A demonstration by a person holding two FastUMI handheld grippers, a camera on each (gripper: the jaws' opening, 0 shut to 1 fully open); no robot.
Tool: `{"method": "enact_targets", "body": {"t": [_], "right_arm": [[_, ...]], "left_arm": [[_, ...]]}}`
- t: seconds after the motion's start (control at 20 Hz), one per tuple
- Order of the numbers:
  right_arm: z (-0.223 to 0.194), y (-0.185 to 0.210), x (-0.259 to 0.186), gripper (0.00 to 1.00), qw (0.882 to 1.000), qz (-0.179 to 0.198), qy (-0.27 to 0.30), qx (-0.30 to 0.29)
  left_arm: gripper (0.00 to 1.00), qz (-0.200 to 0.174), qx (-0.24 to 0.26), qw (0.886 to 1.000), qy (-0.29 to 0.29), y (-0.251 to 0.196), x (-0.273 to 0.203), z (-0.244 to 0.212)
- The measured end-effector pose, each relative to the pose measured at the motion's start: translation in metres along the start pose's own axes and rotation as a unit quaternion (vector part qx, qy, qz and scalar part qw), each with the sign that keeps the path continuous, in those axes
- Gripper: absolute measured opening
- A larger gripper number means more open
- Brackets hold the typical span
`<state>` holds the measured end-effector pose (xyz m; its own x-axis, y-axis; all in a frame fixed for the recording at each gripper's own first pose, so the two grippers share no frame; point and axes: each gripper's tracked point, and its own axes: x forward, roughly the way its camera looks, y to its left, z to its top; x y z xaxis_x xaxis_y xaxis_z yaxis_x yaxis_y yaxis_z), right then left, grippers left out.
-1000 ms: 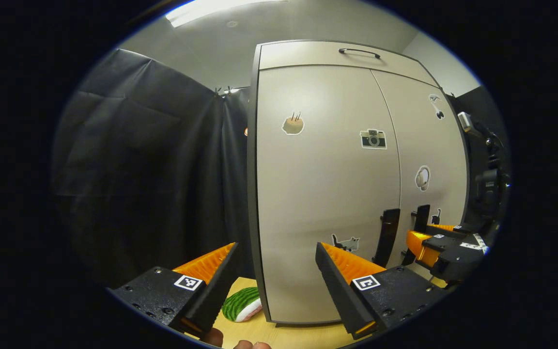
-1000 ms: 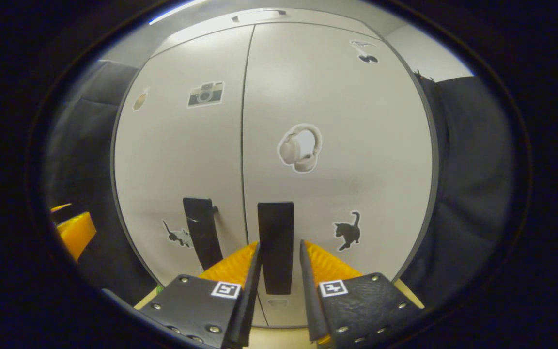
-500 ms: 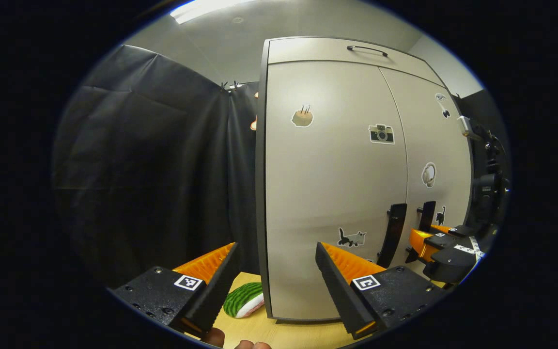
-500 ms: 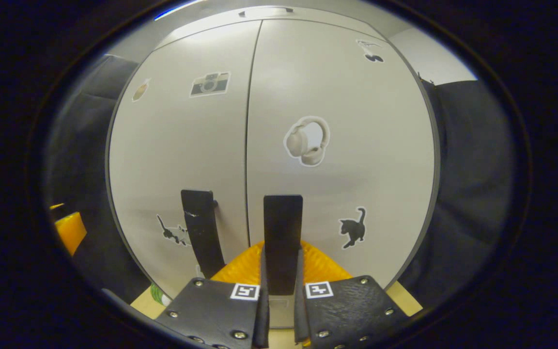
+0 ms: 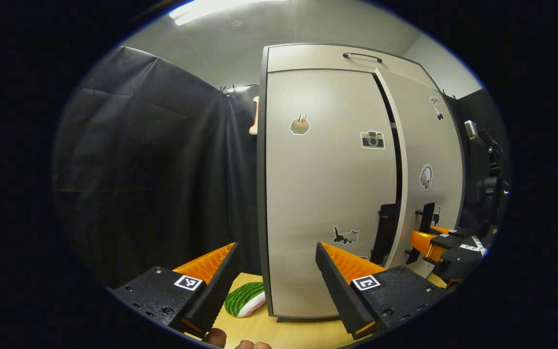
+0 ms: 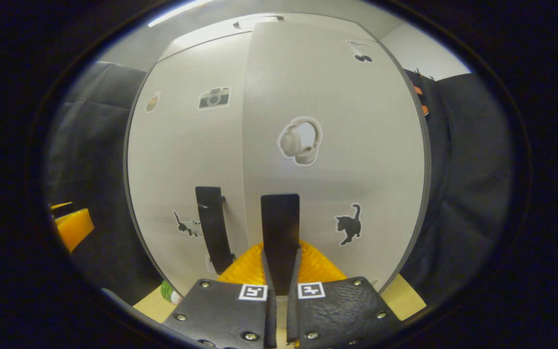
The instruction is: Open the right door of the double-door shoe cabinet with the right hand, and open the left door with the left hand.
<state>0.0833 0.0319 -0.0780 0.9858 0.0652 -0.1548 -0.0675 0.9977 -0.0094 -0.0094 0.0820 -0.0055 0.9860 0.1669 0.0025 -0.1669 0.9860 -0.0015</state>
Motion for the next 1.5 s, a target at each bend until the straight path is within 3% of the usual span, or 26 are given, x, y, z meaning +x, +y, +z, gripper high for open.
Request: {"method": "enact_targets", "body": {"t": [0.3, 0.75, 1.5], "right_arm": [[0.000, -0.011, -0.026, 0.09, 1.000, 0.009, -0.002, -0.004], [-0.001, -0.030, -0.052, 0.09, 1.000, -0.010, -0.012, 0.007], [-0.005, -0.093, -0.103, 0.06, 0.993, -0.108, -0.030, 0.038]], "left_arm": [[0.96, -0.010, -0.002, 1.000, 0.002, -0.003, -0.010, 0.002], [0.96, -0.065, -0.003, 0.998, 0.015, -0.041, -0.017, -0.007], [0.96, -0.120, -0.012, 0.992, 0.036, -0.078, -0.033, -0.024]]}}
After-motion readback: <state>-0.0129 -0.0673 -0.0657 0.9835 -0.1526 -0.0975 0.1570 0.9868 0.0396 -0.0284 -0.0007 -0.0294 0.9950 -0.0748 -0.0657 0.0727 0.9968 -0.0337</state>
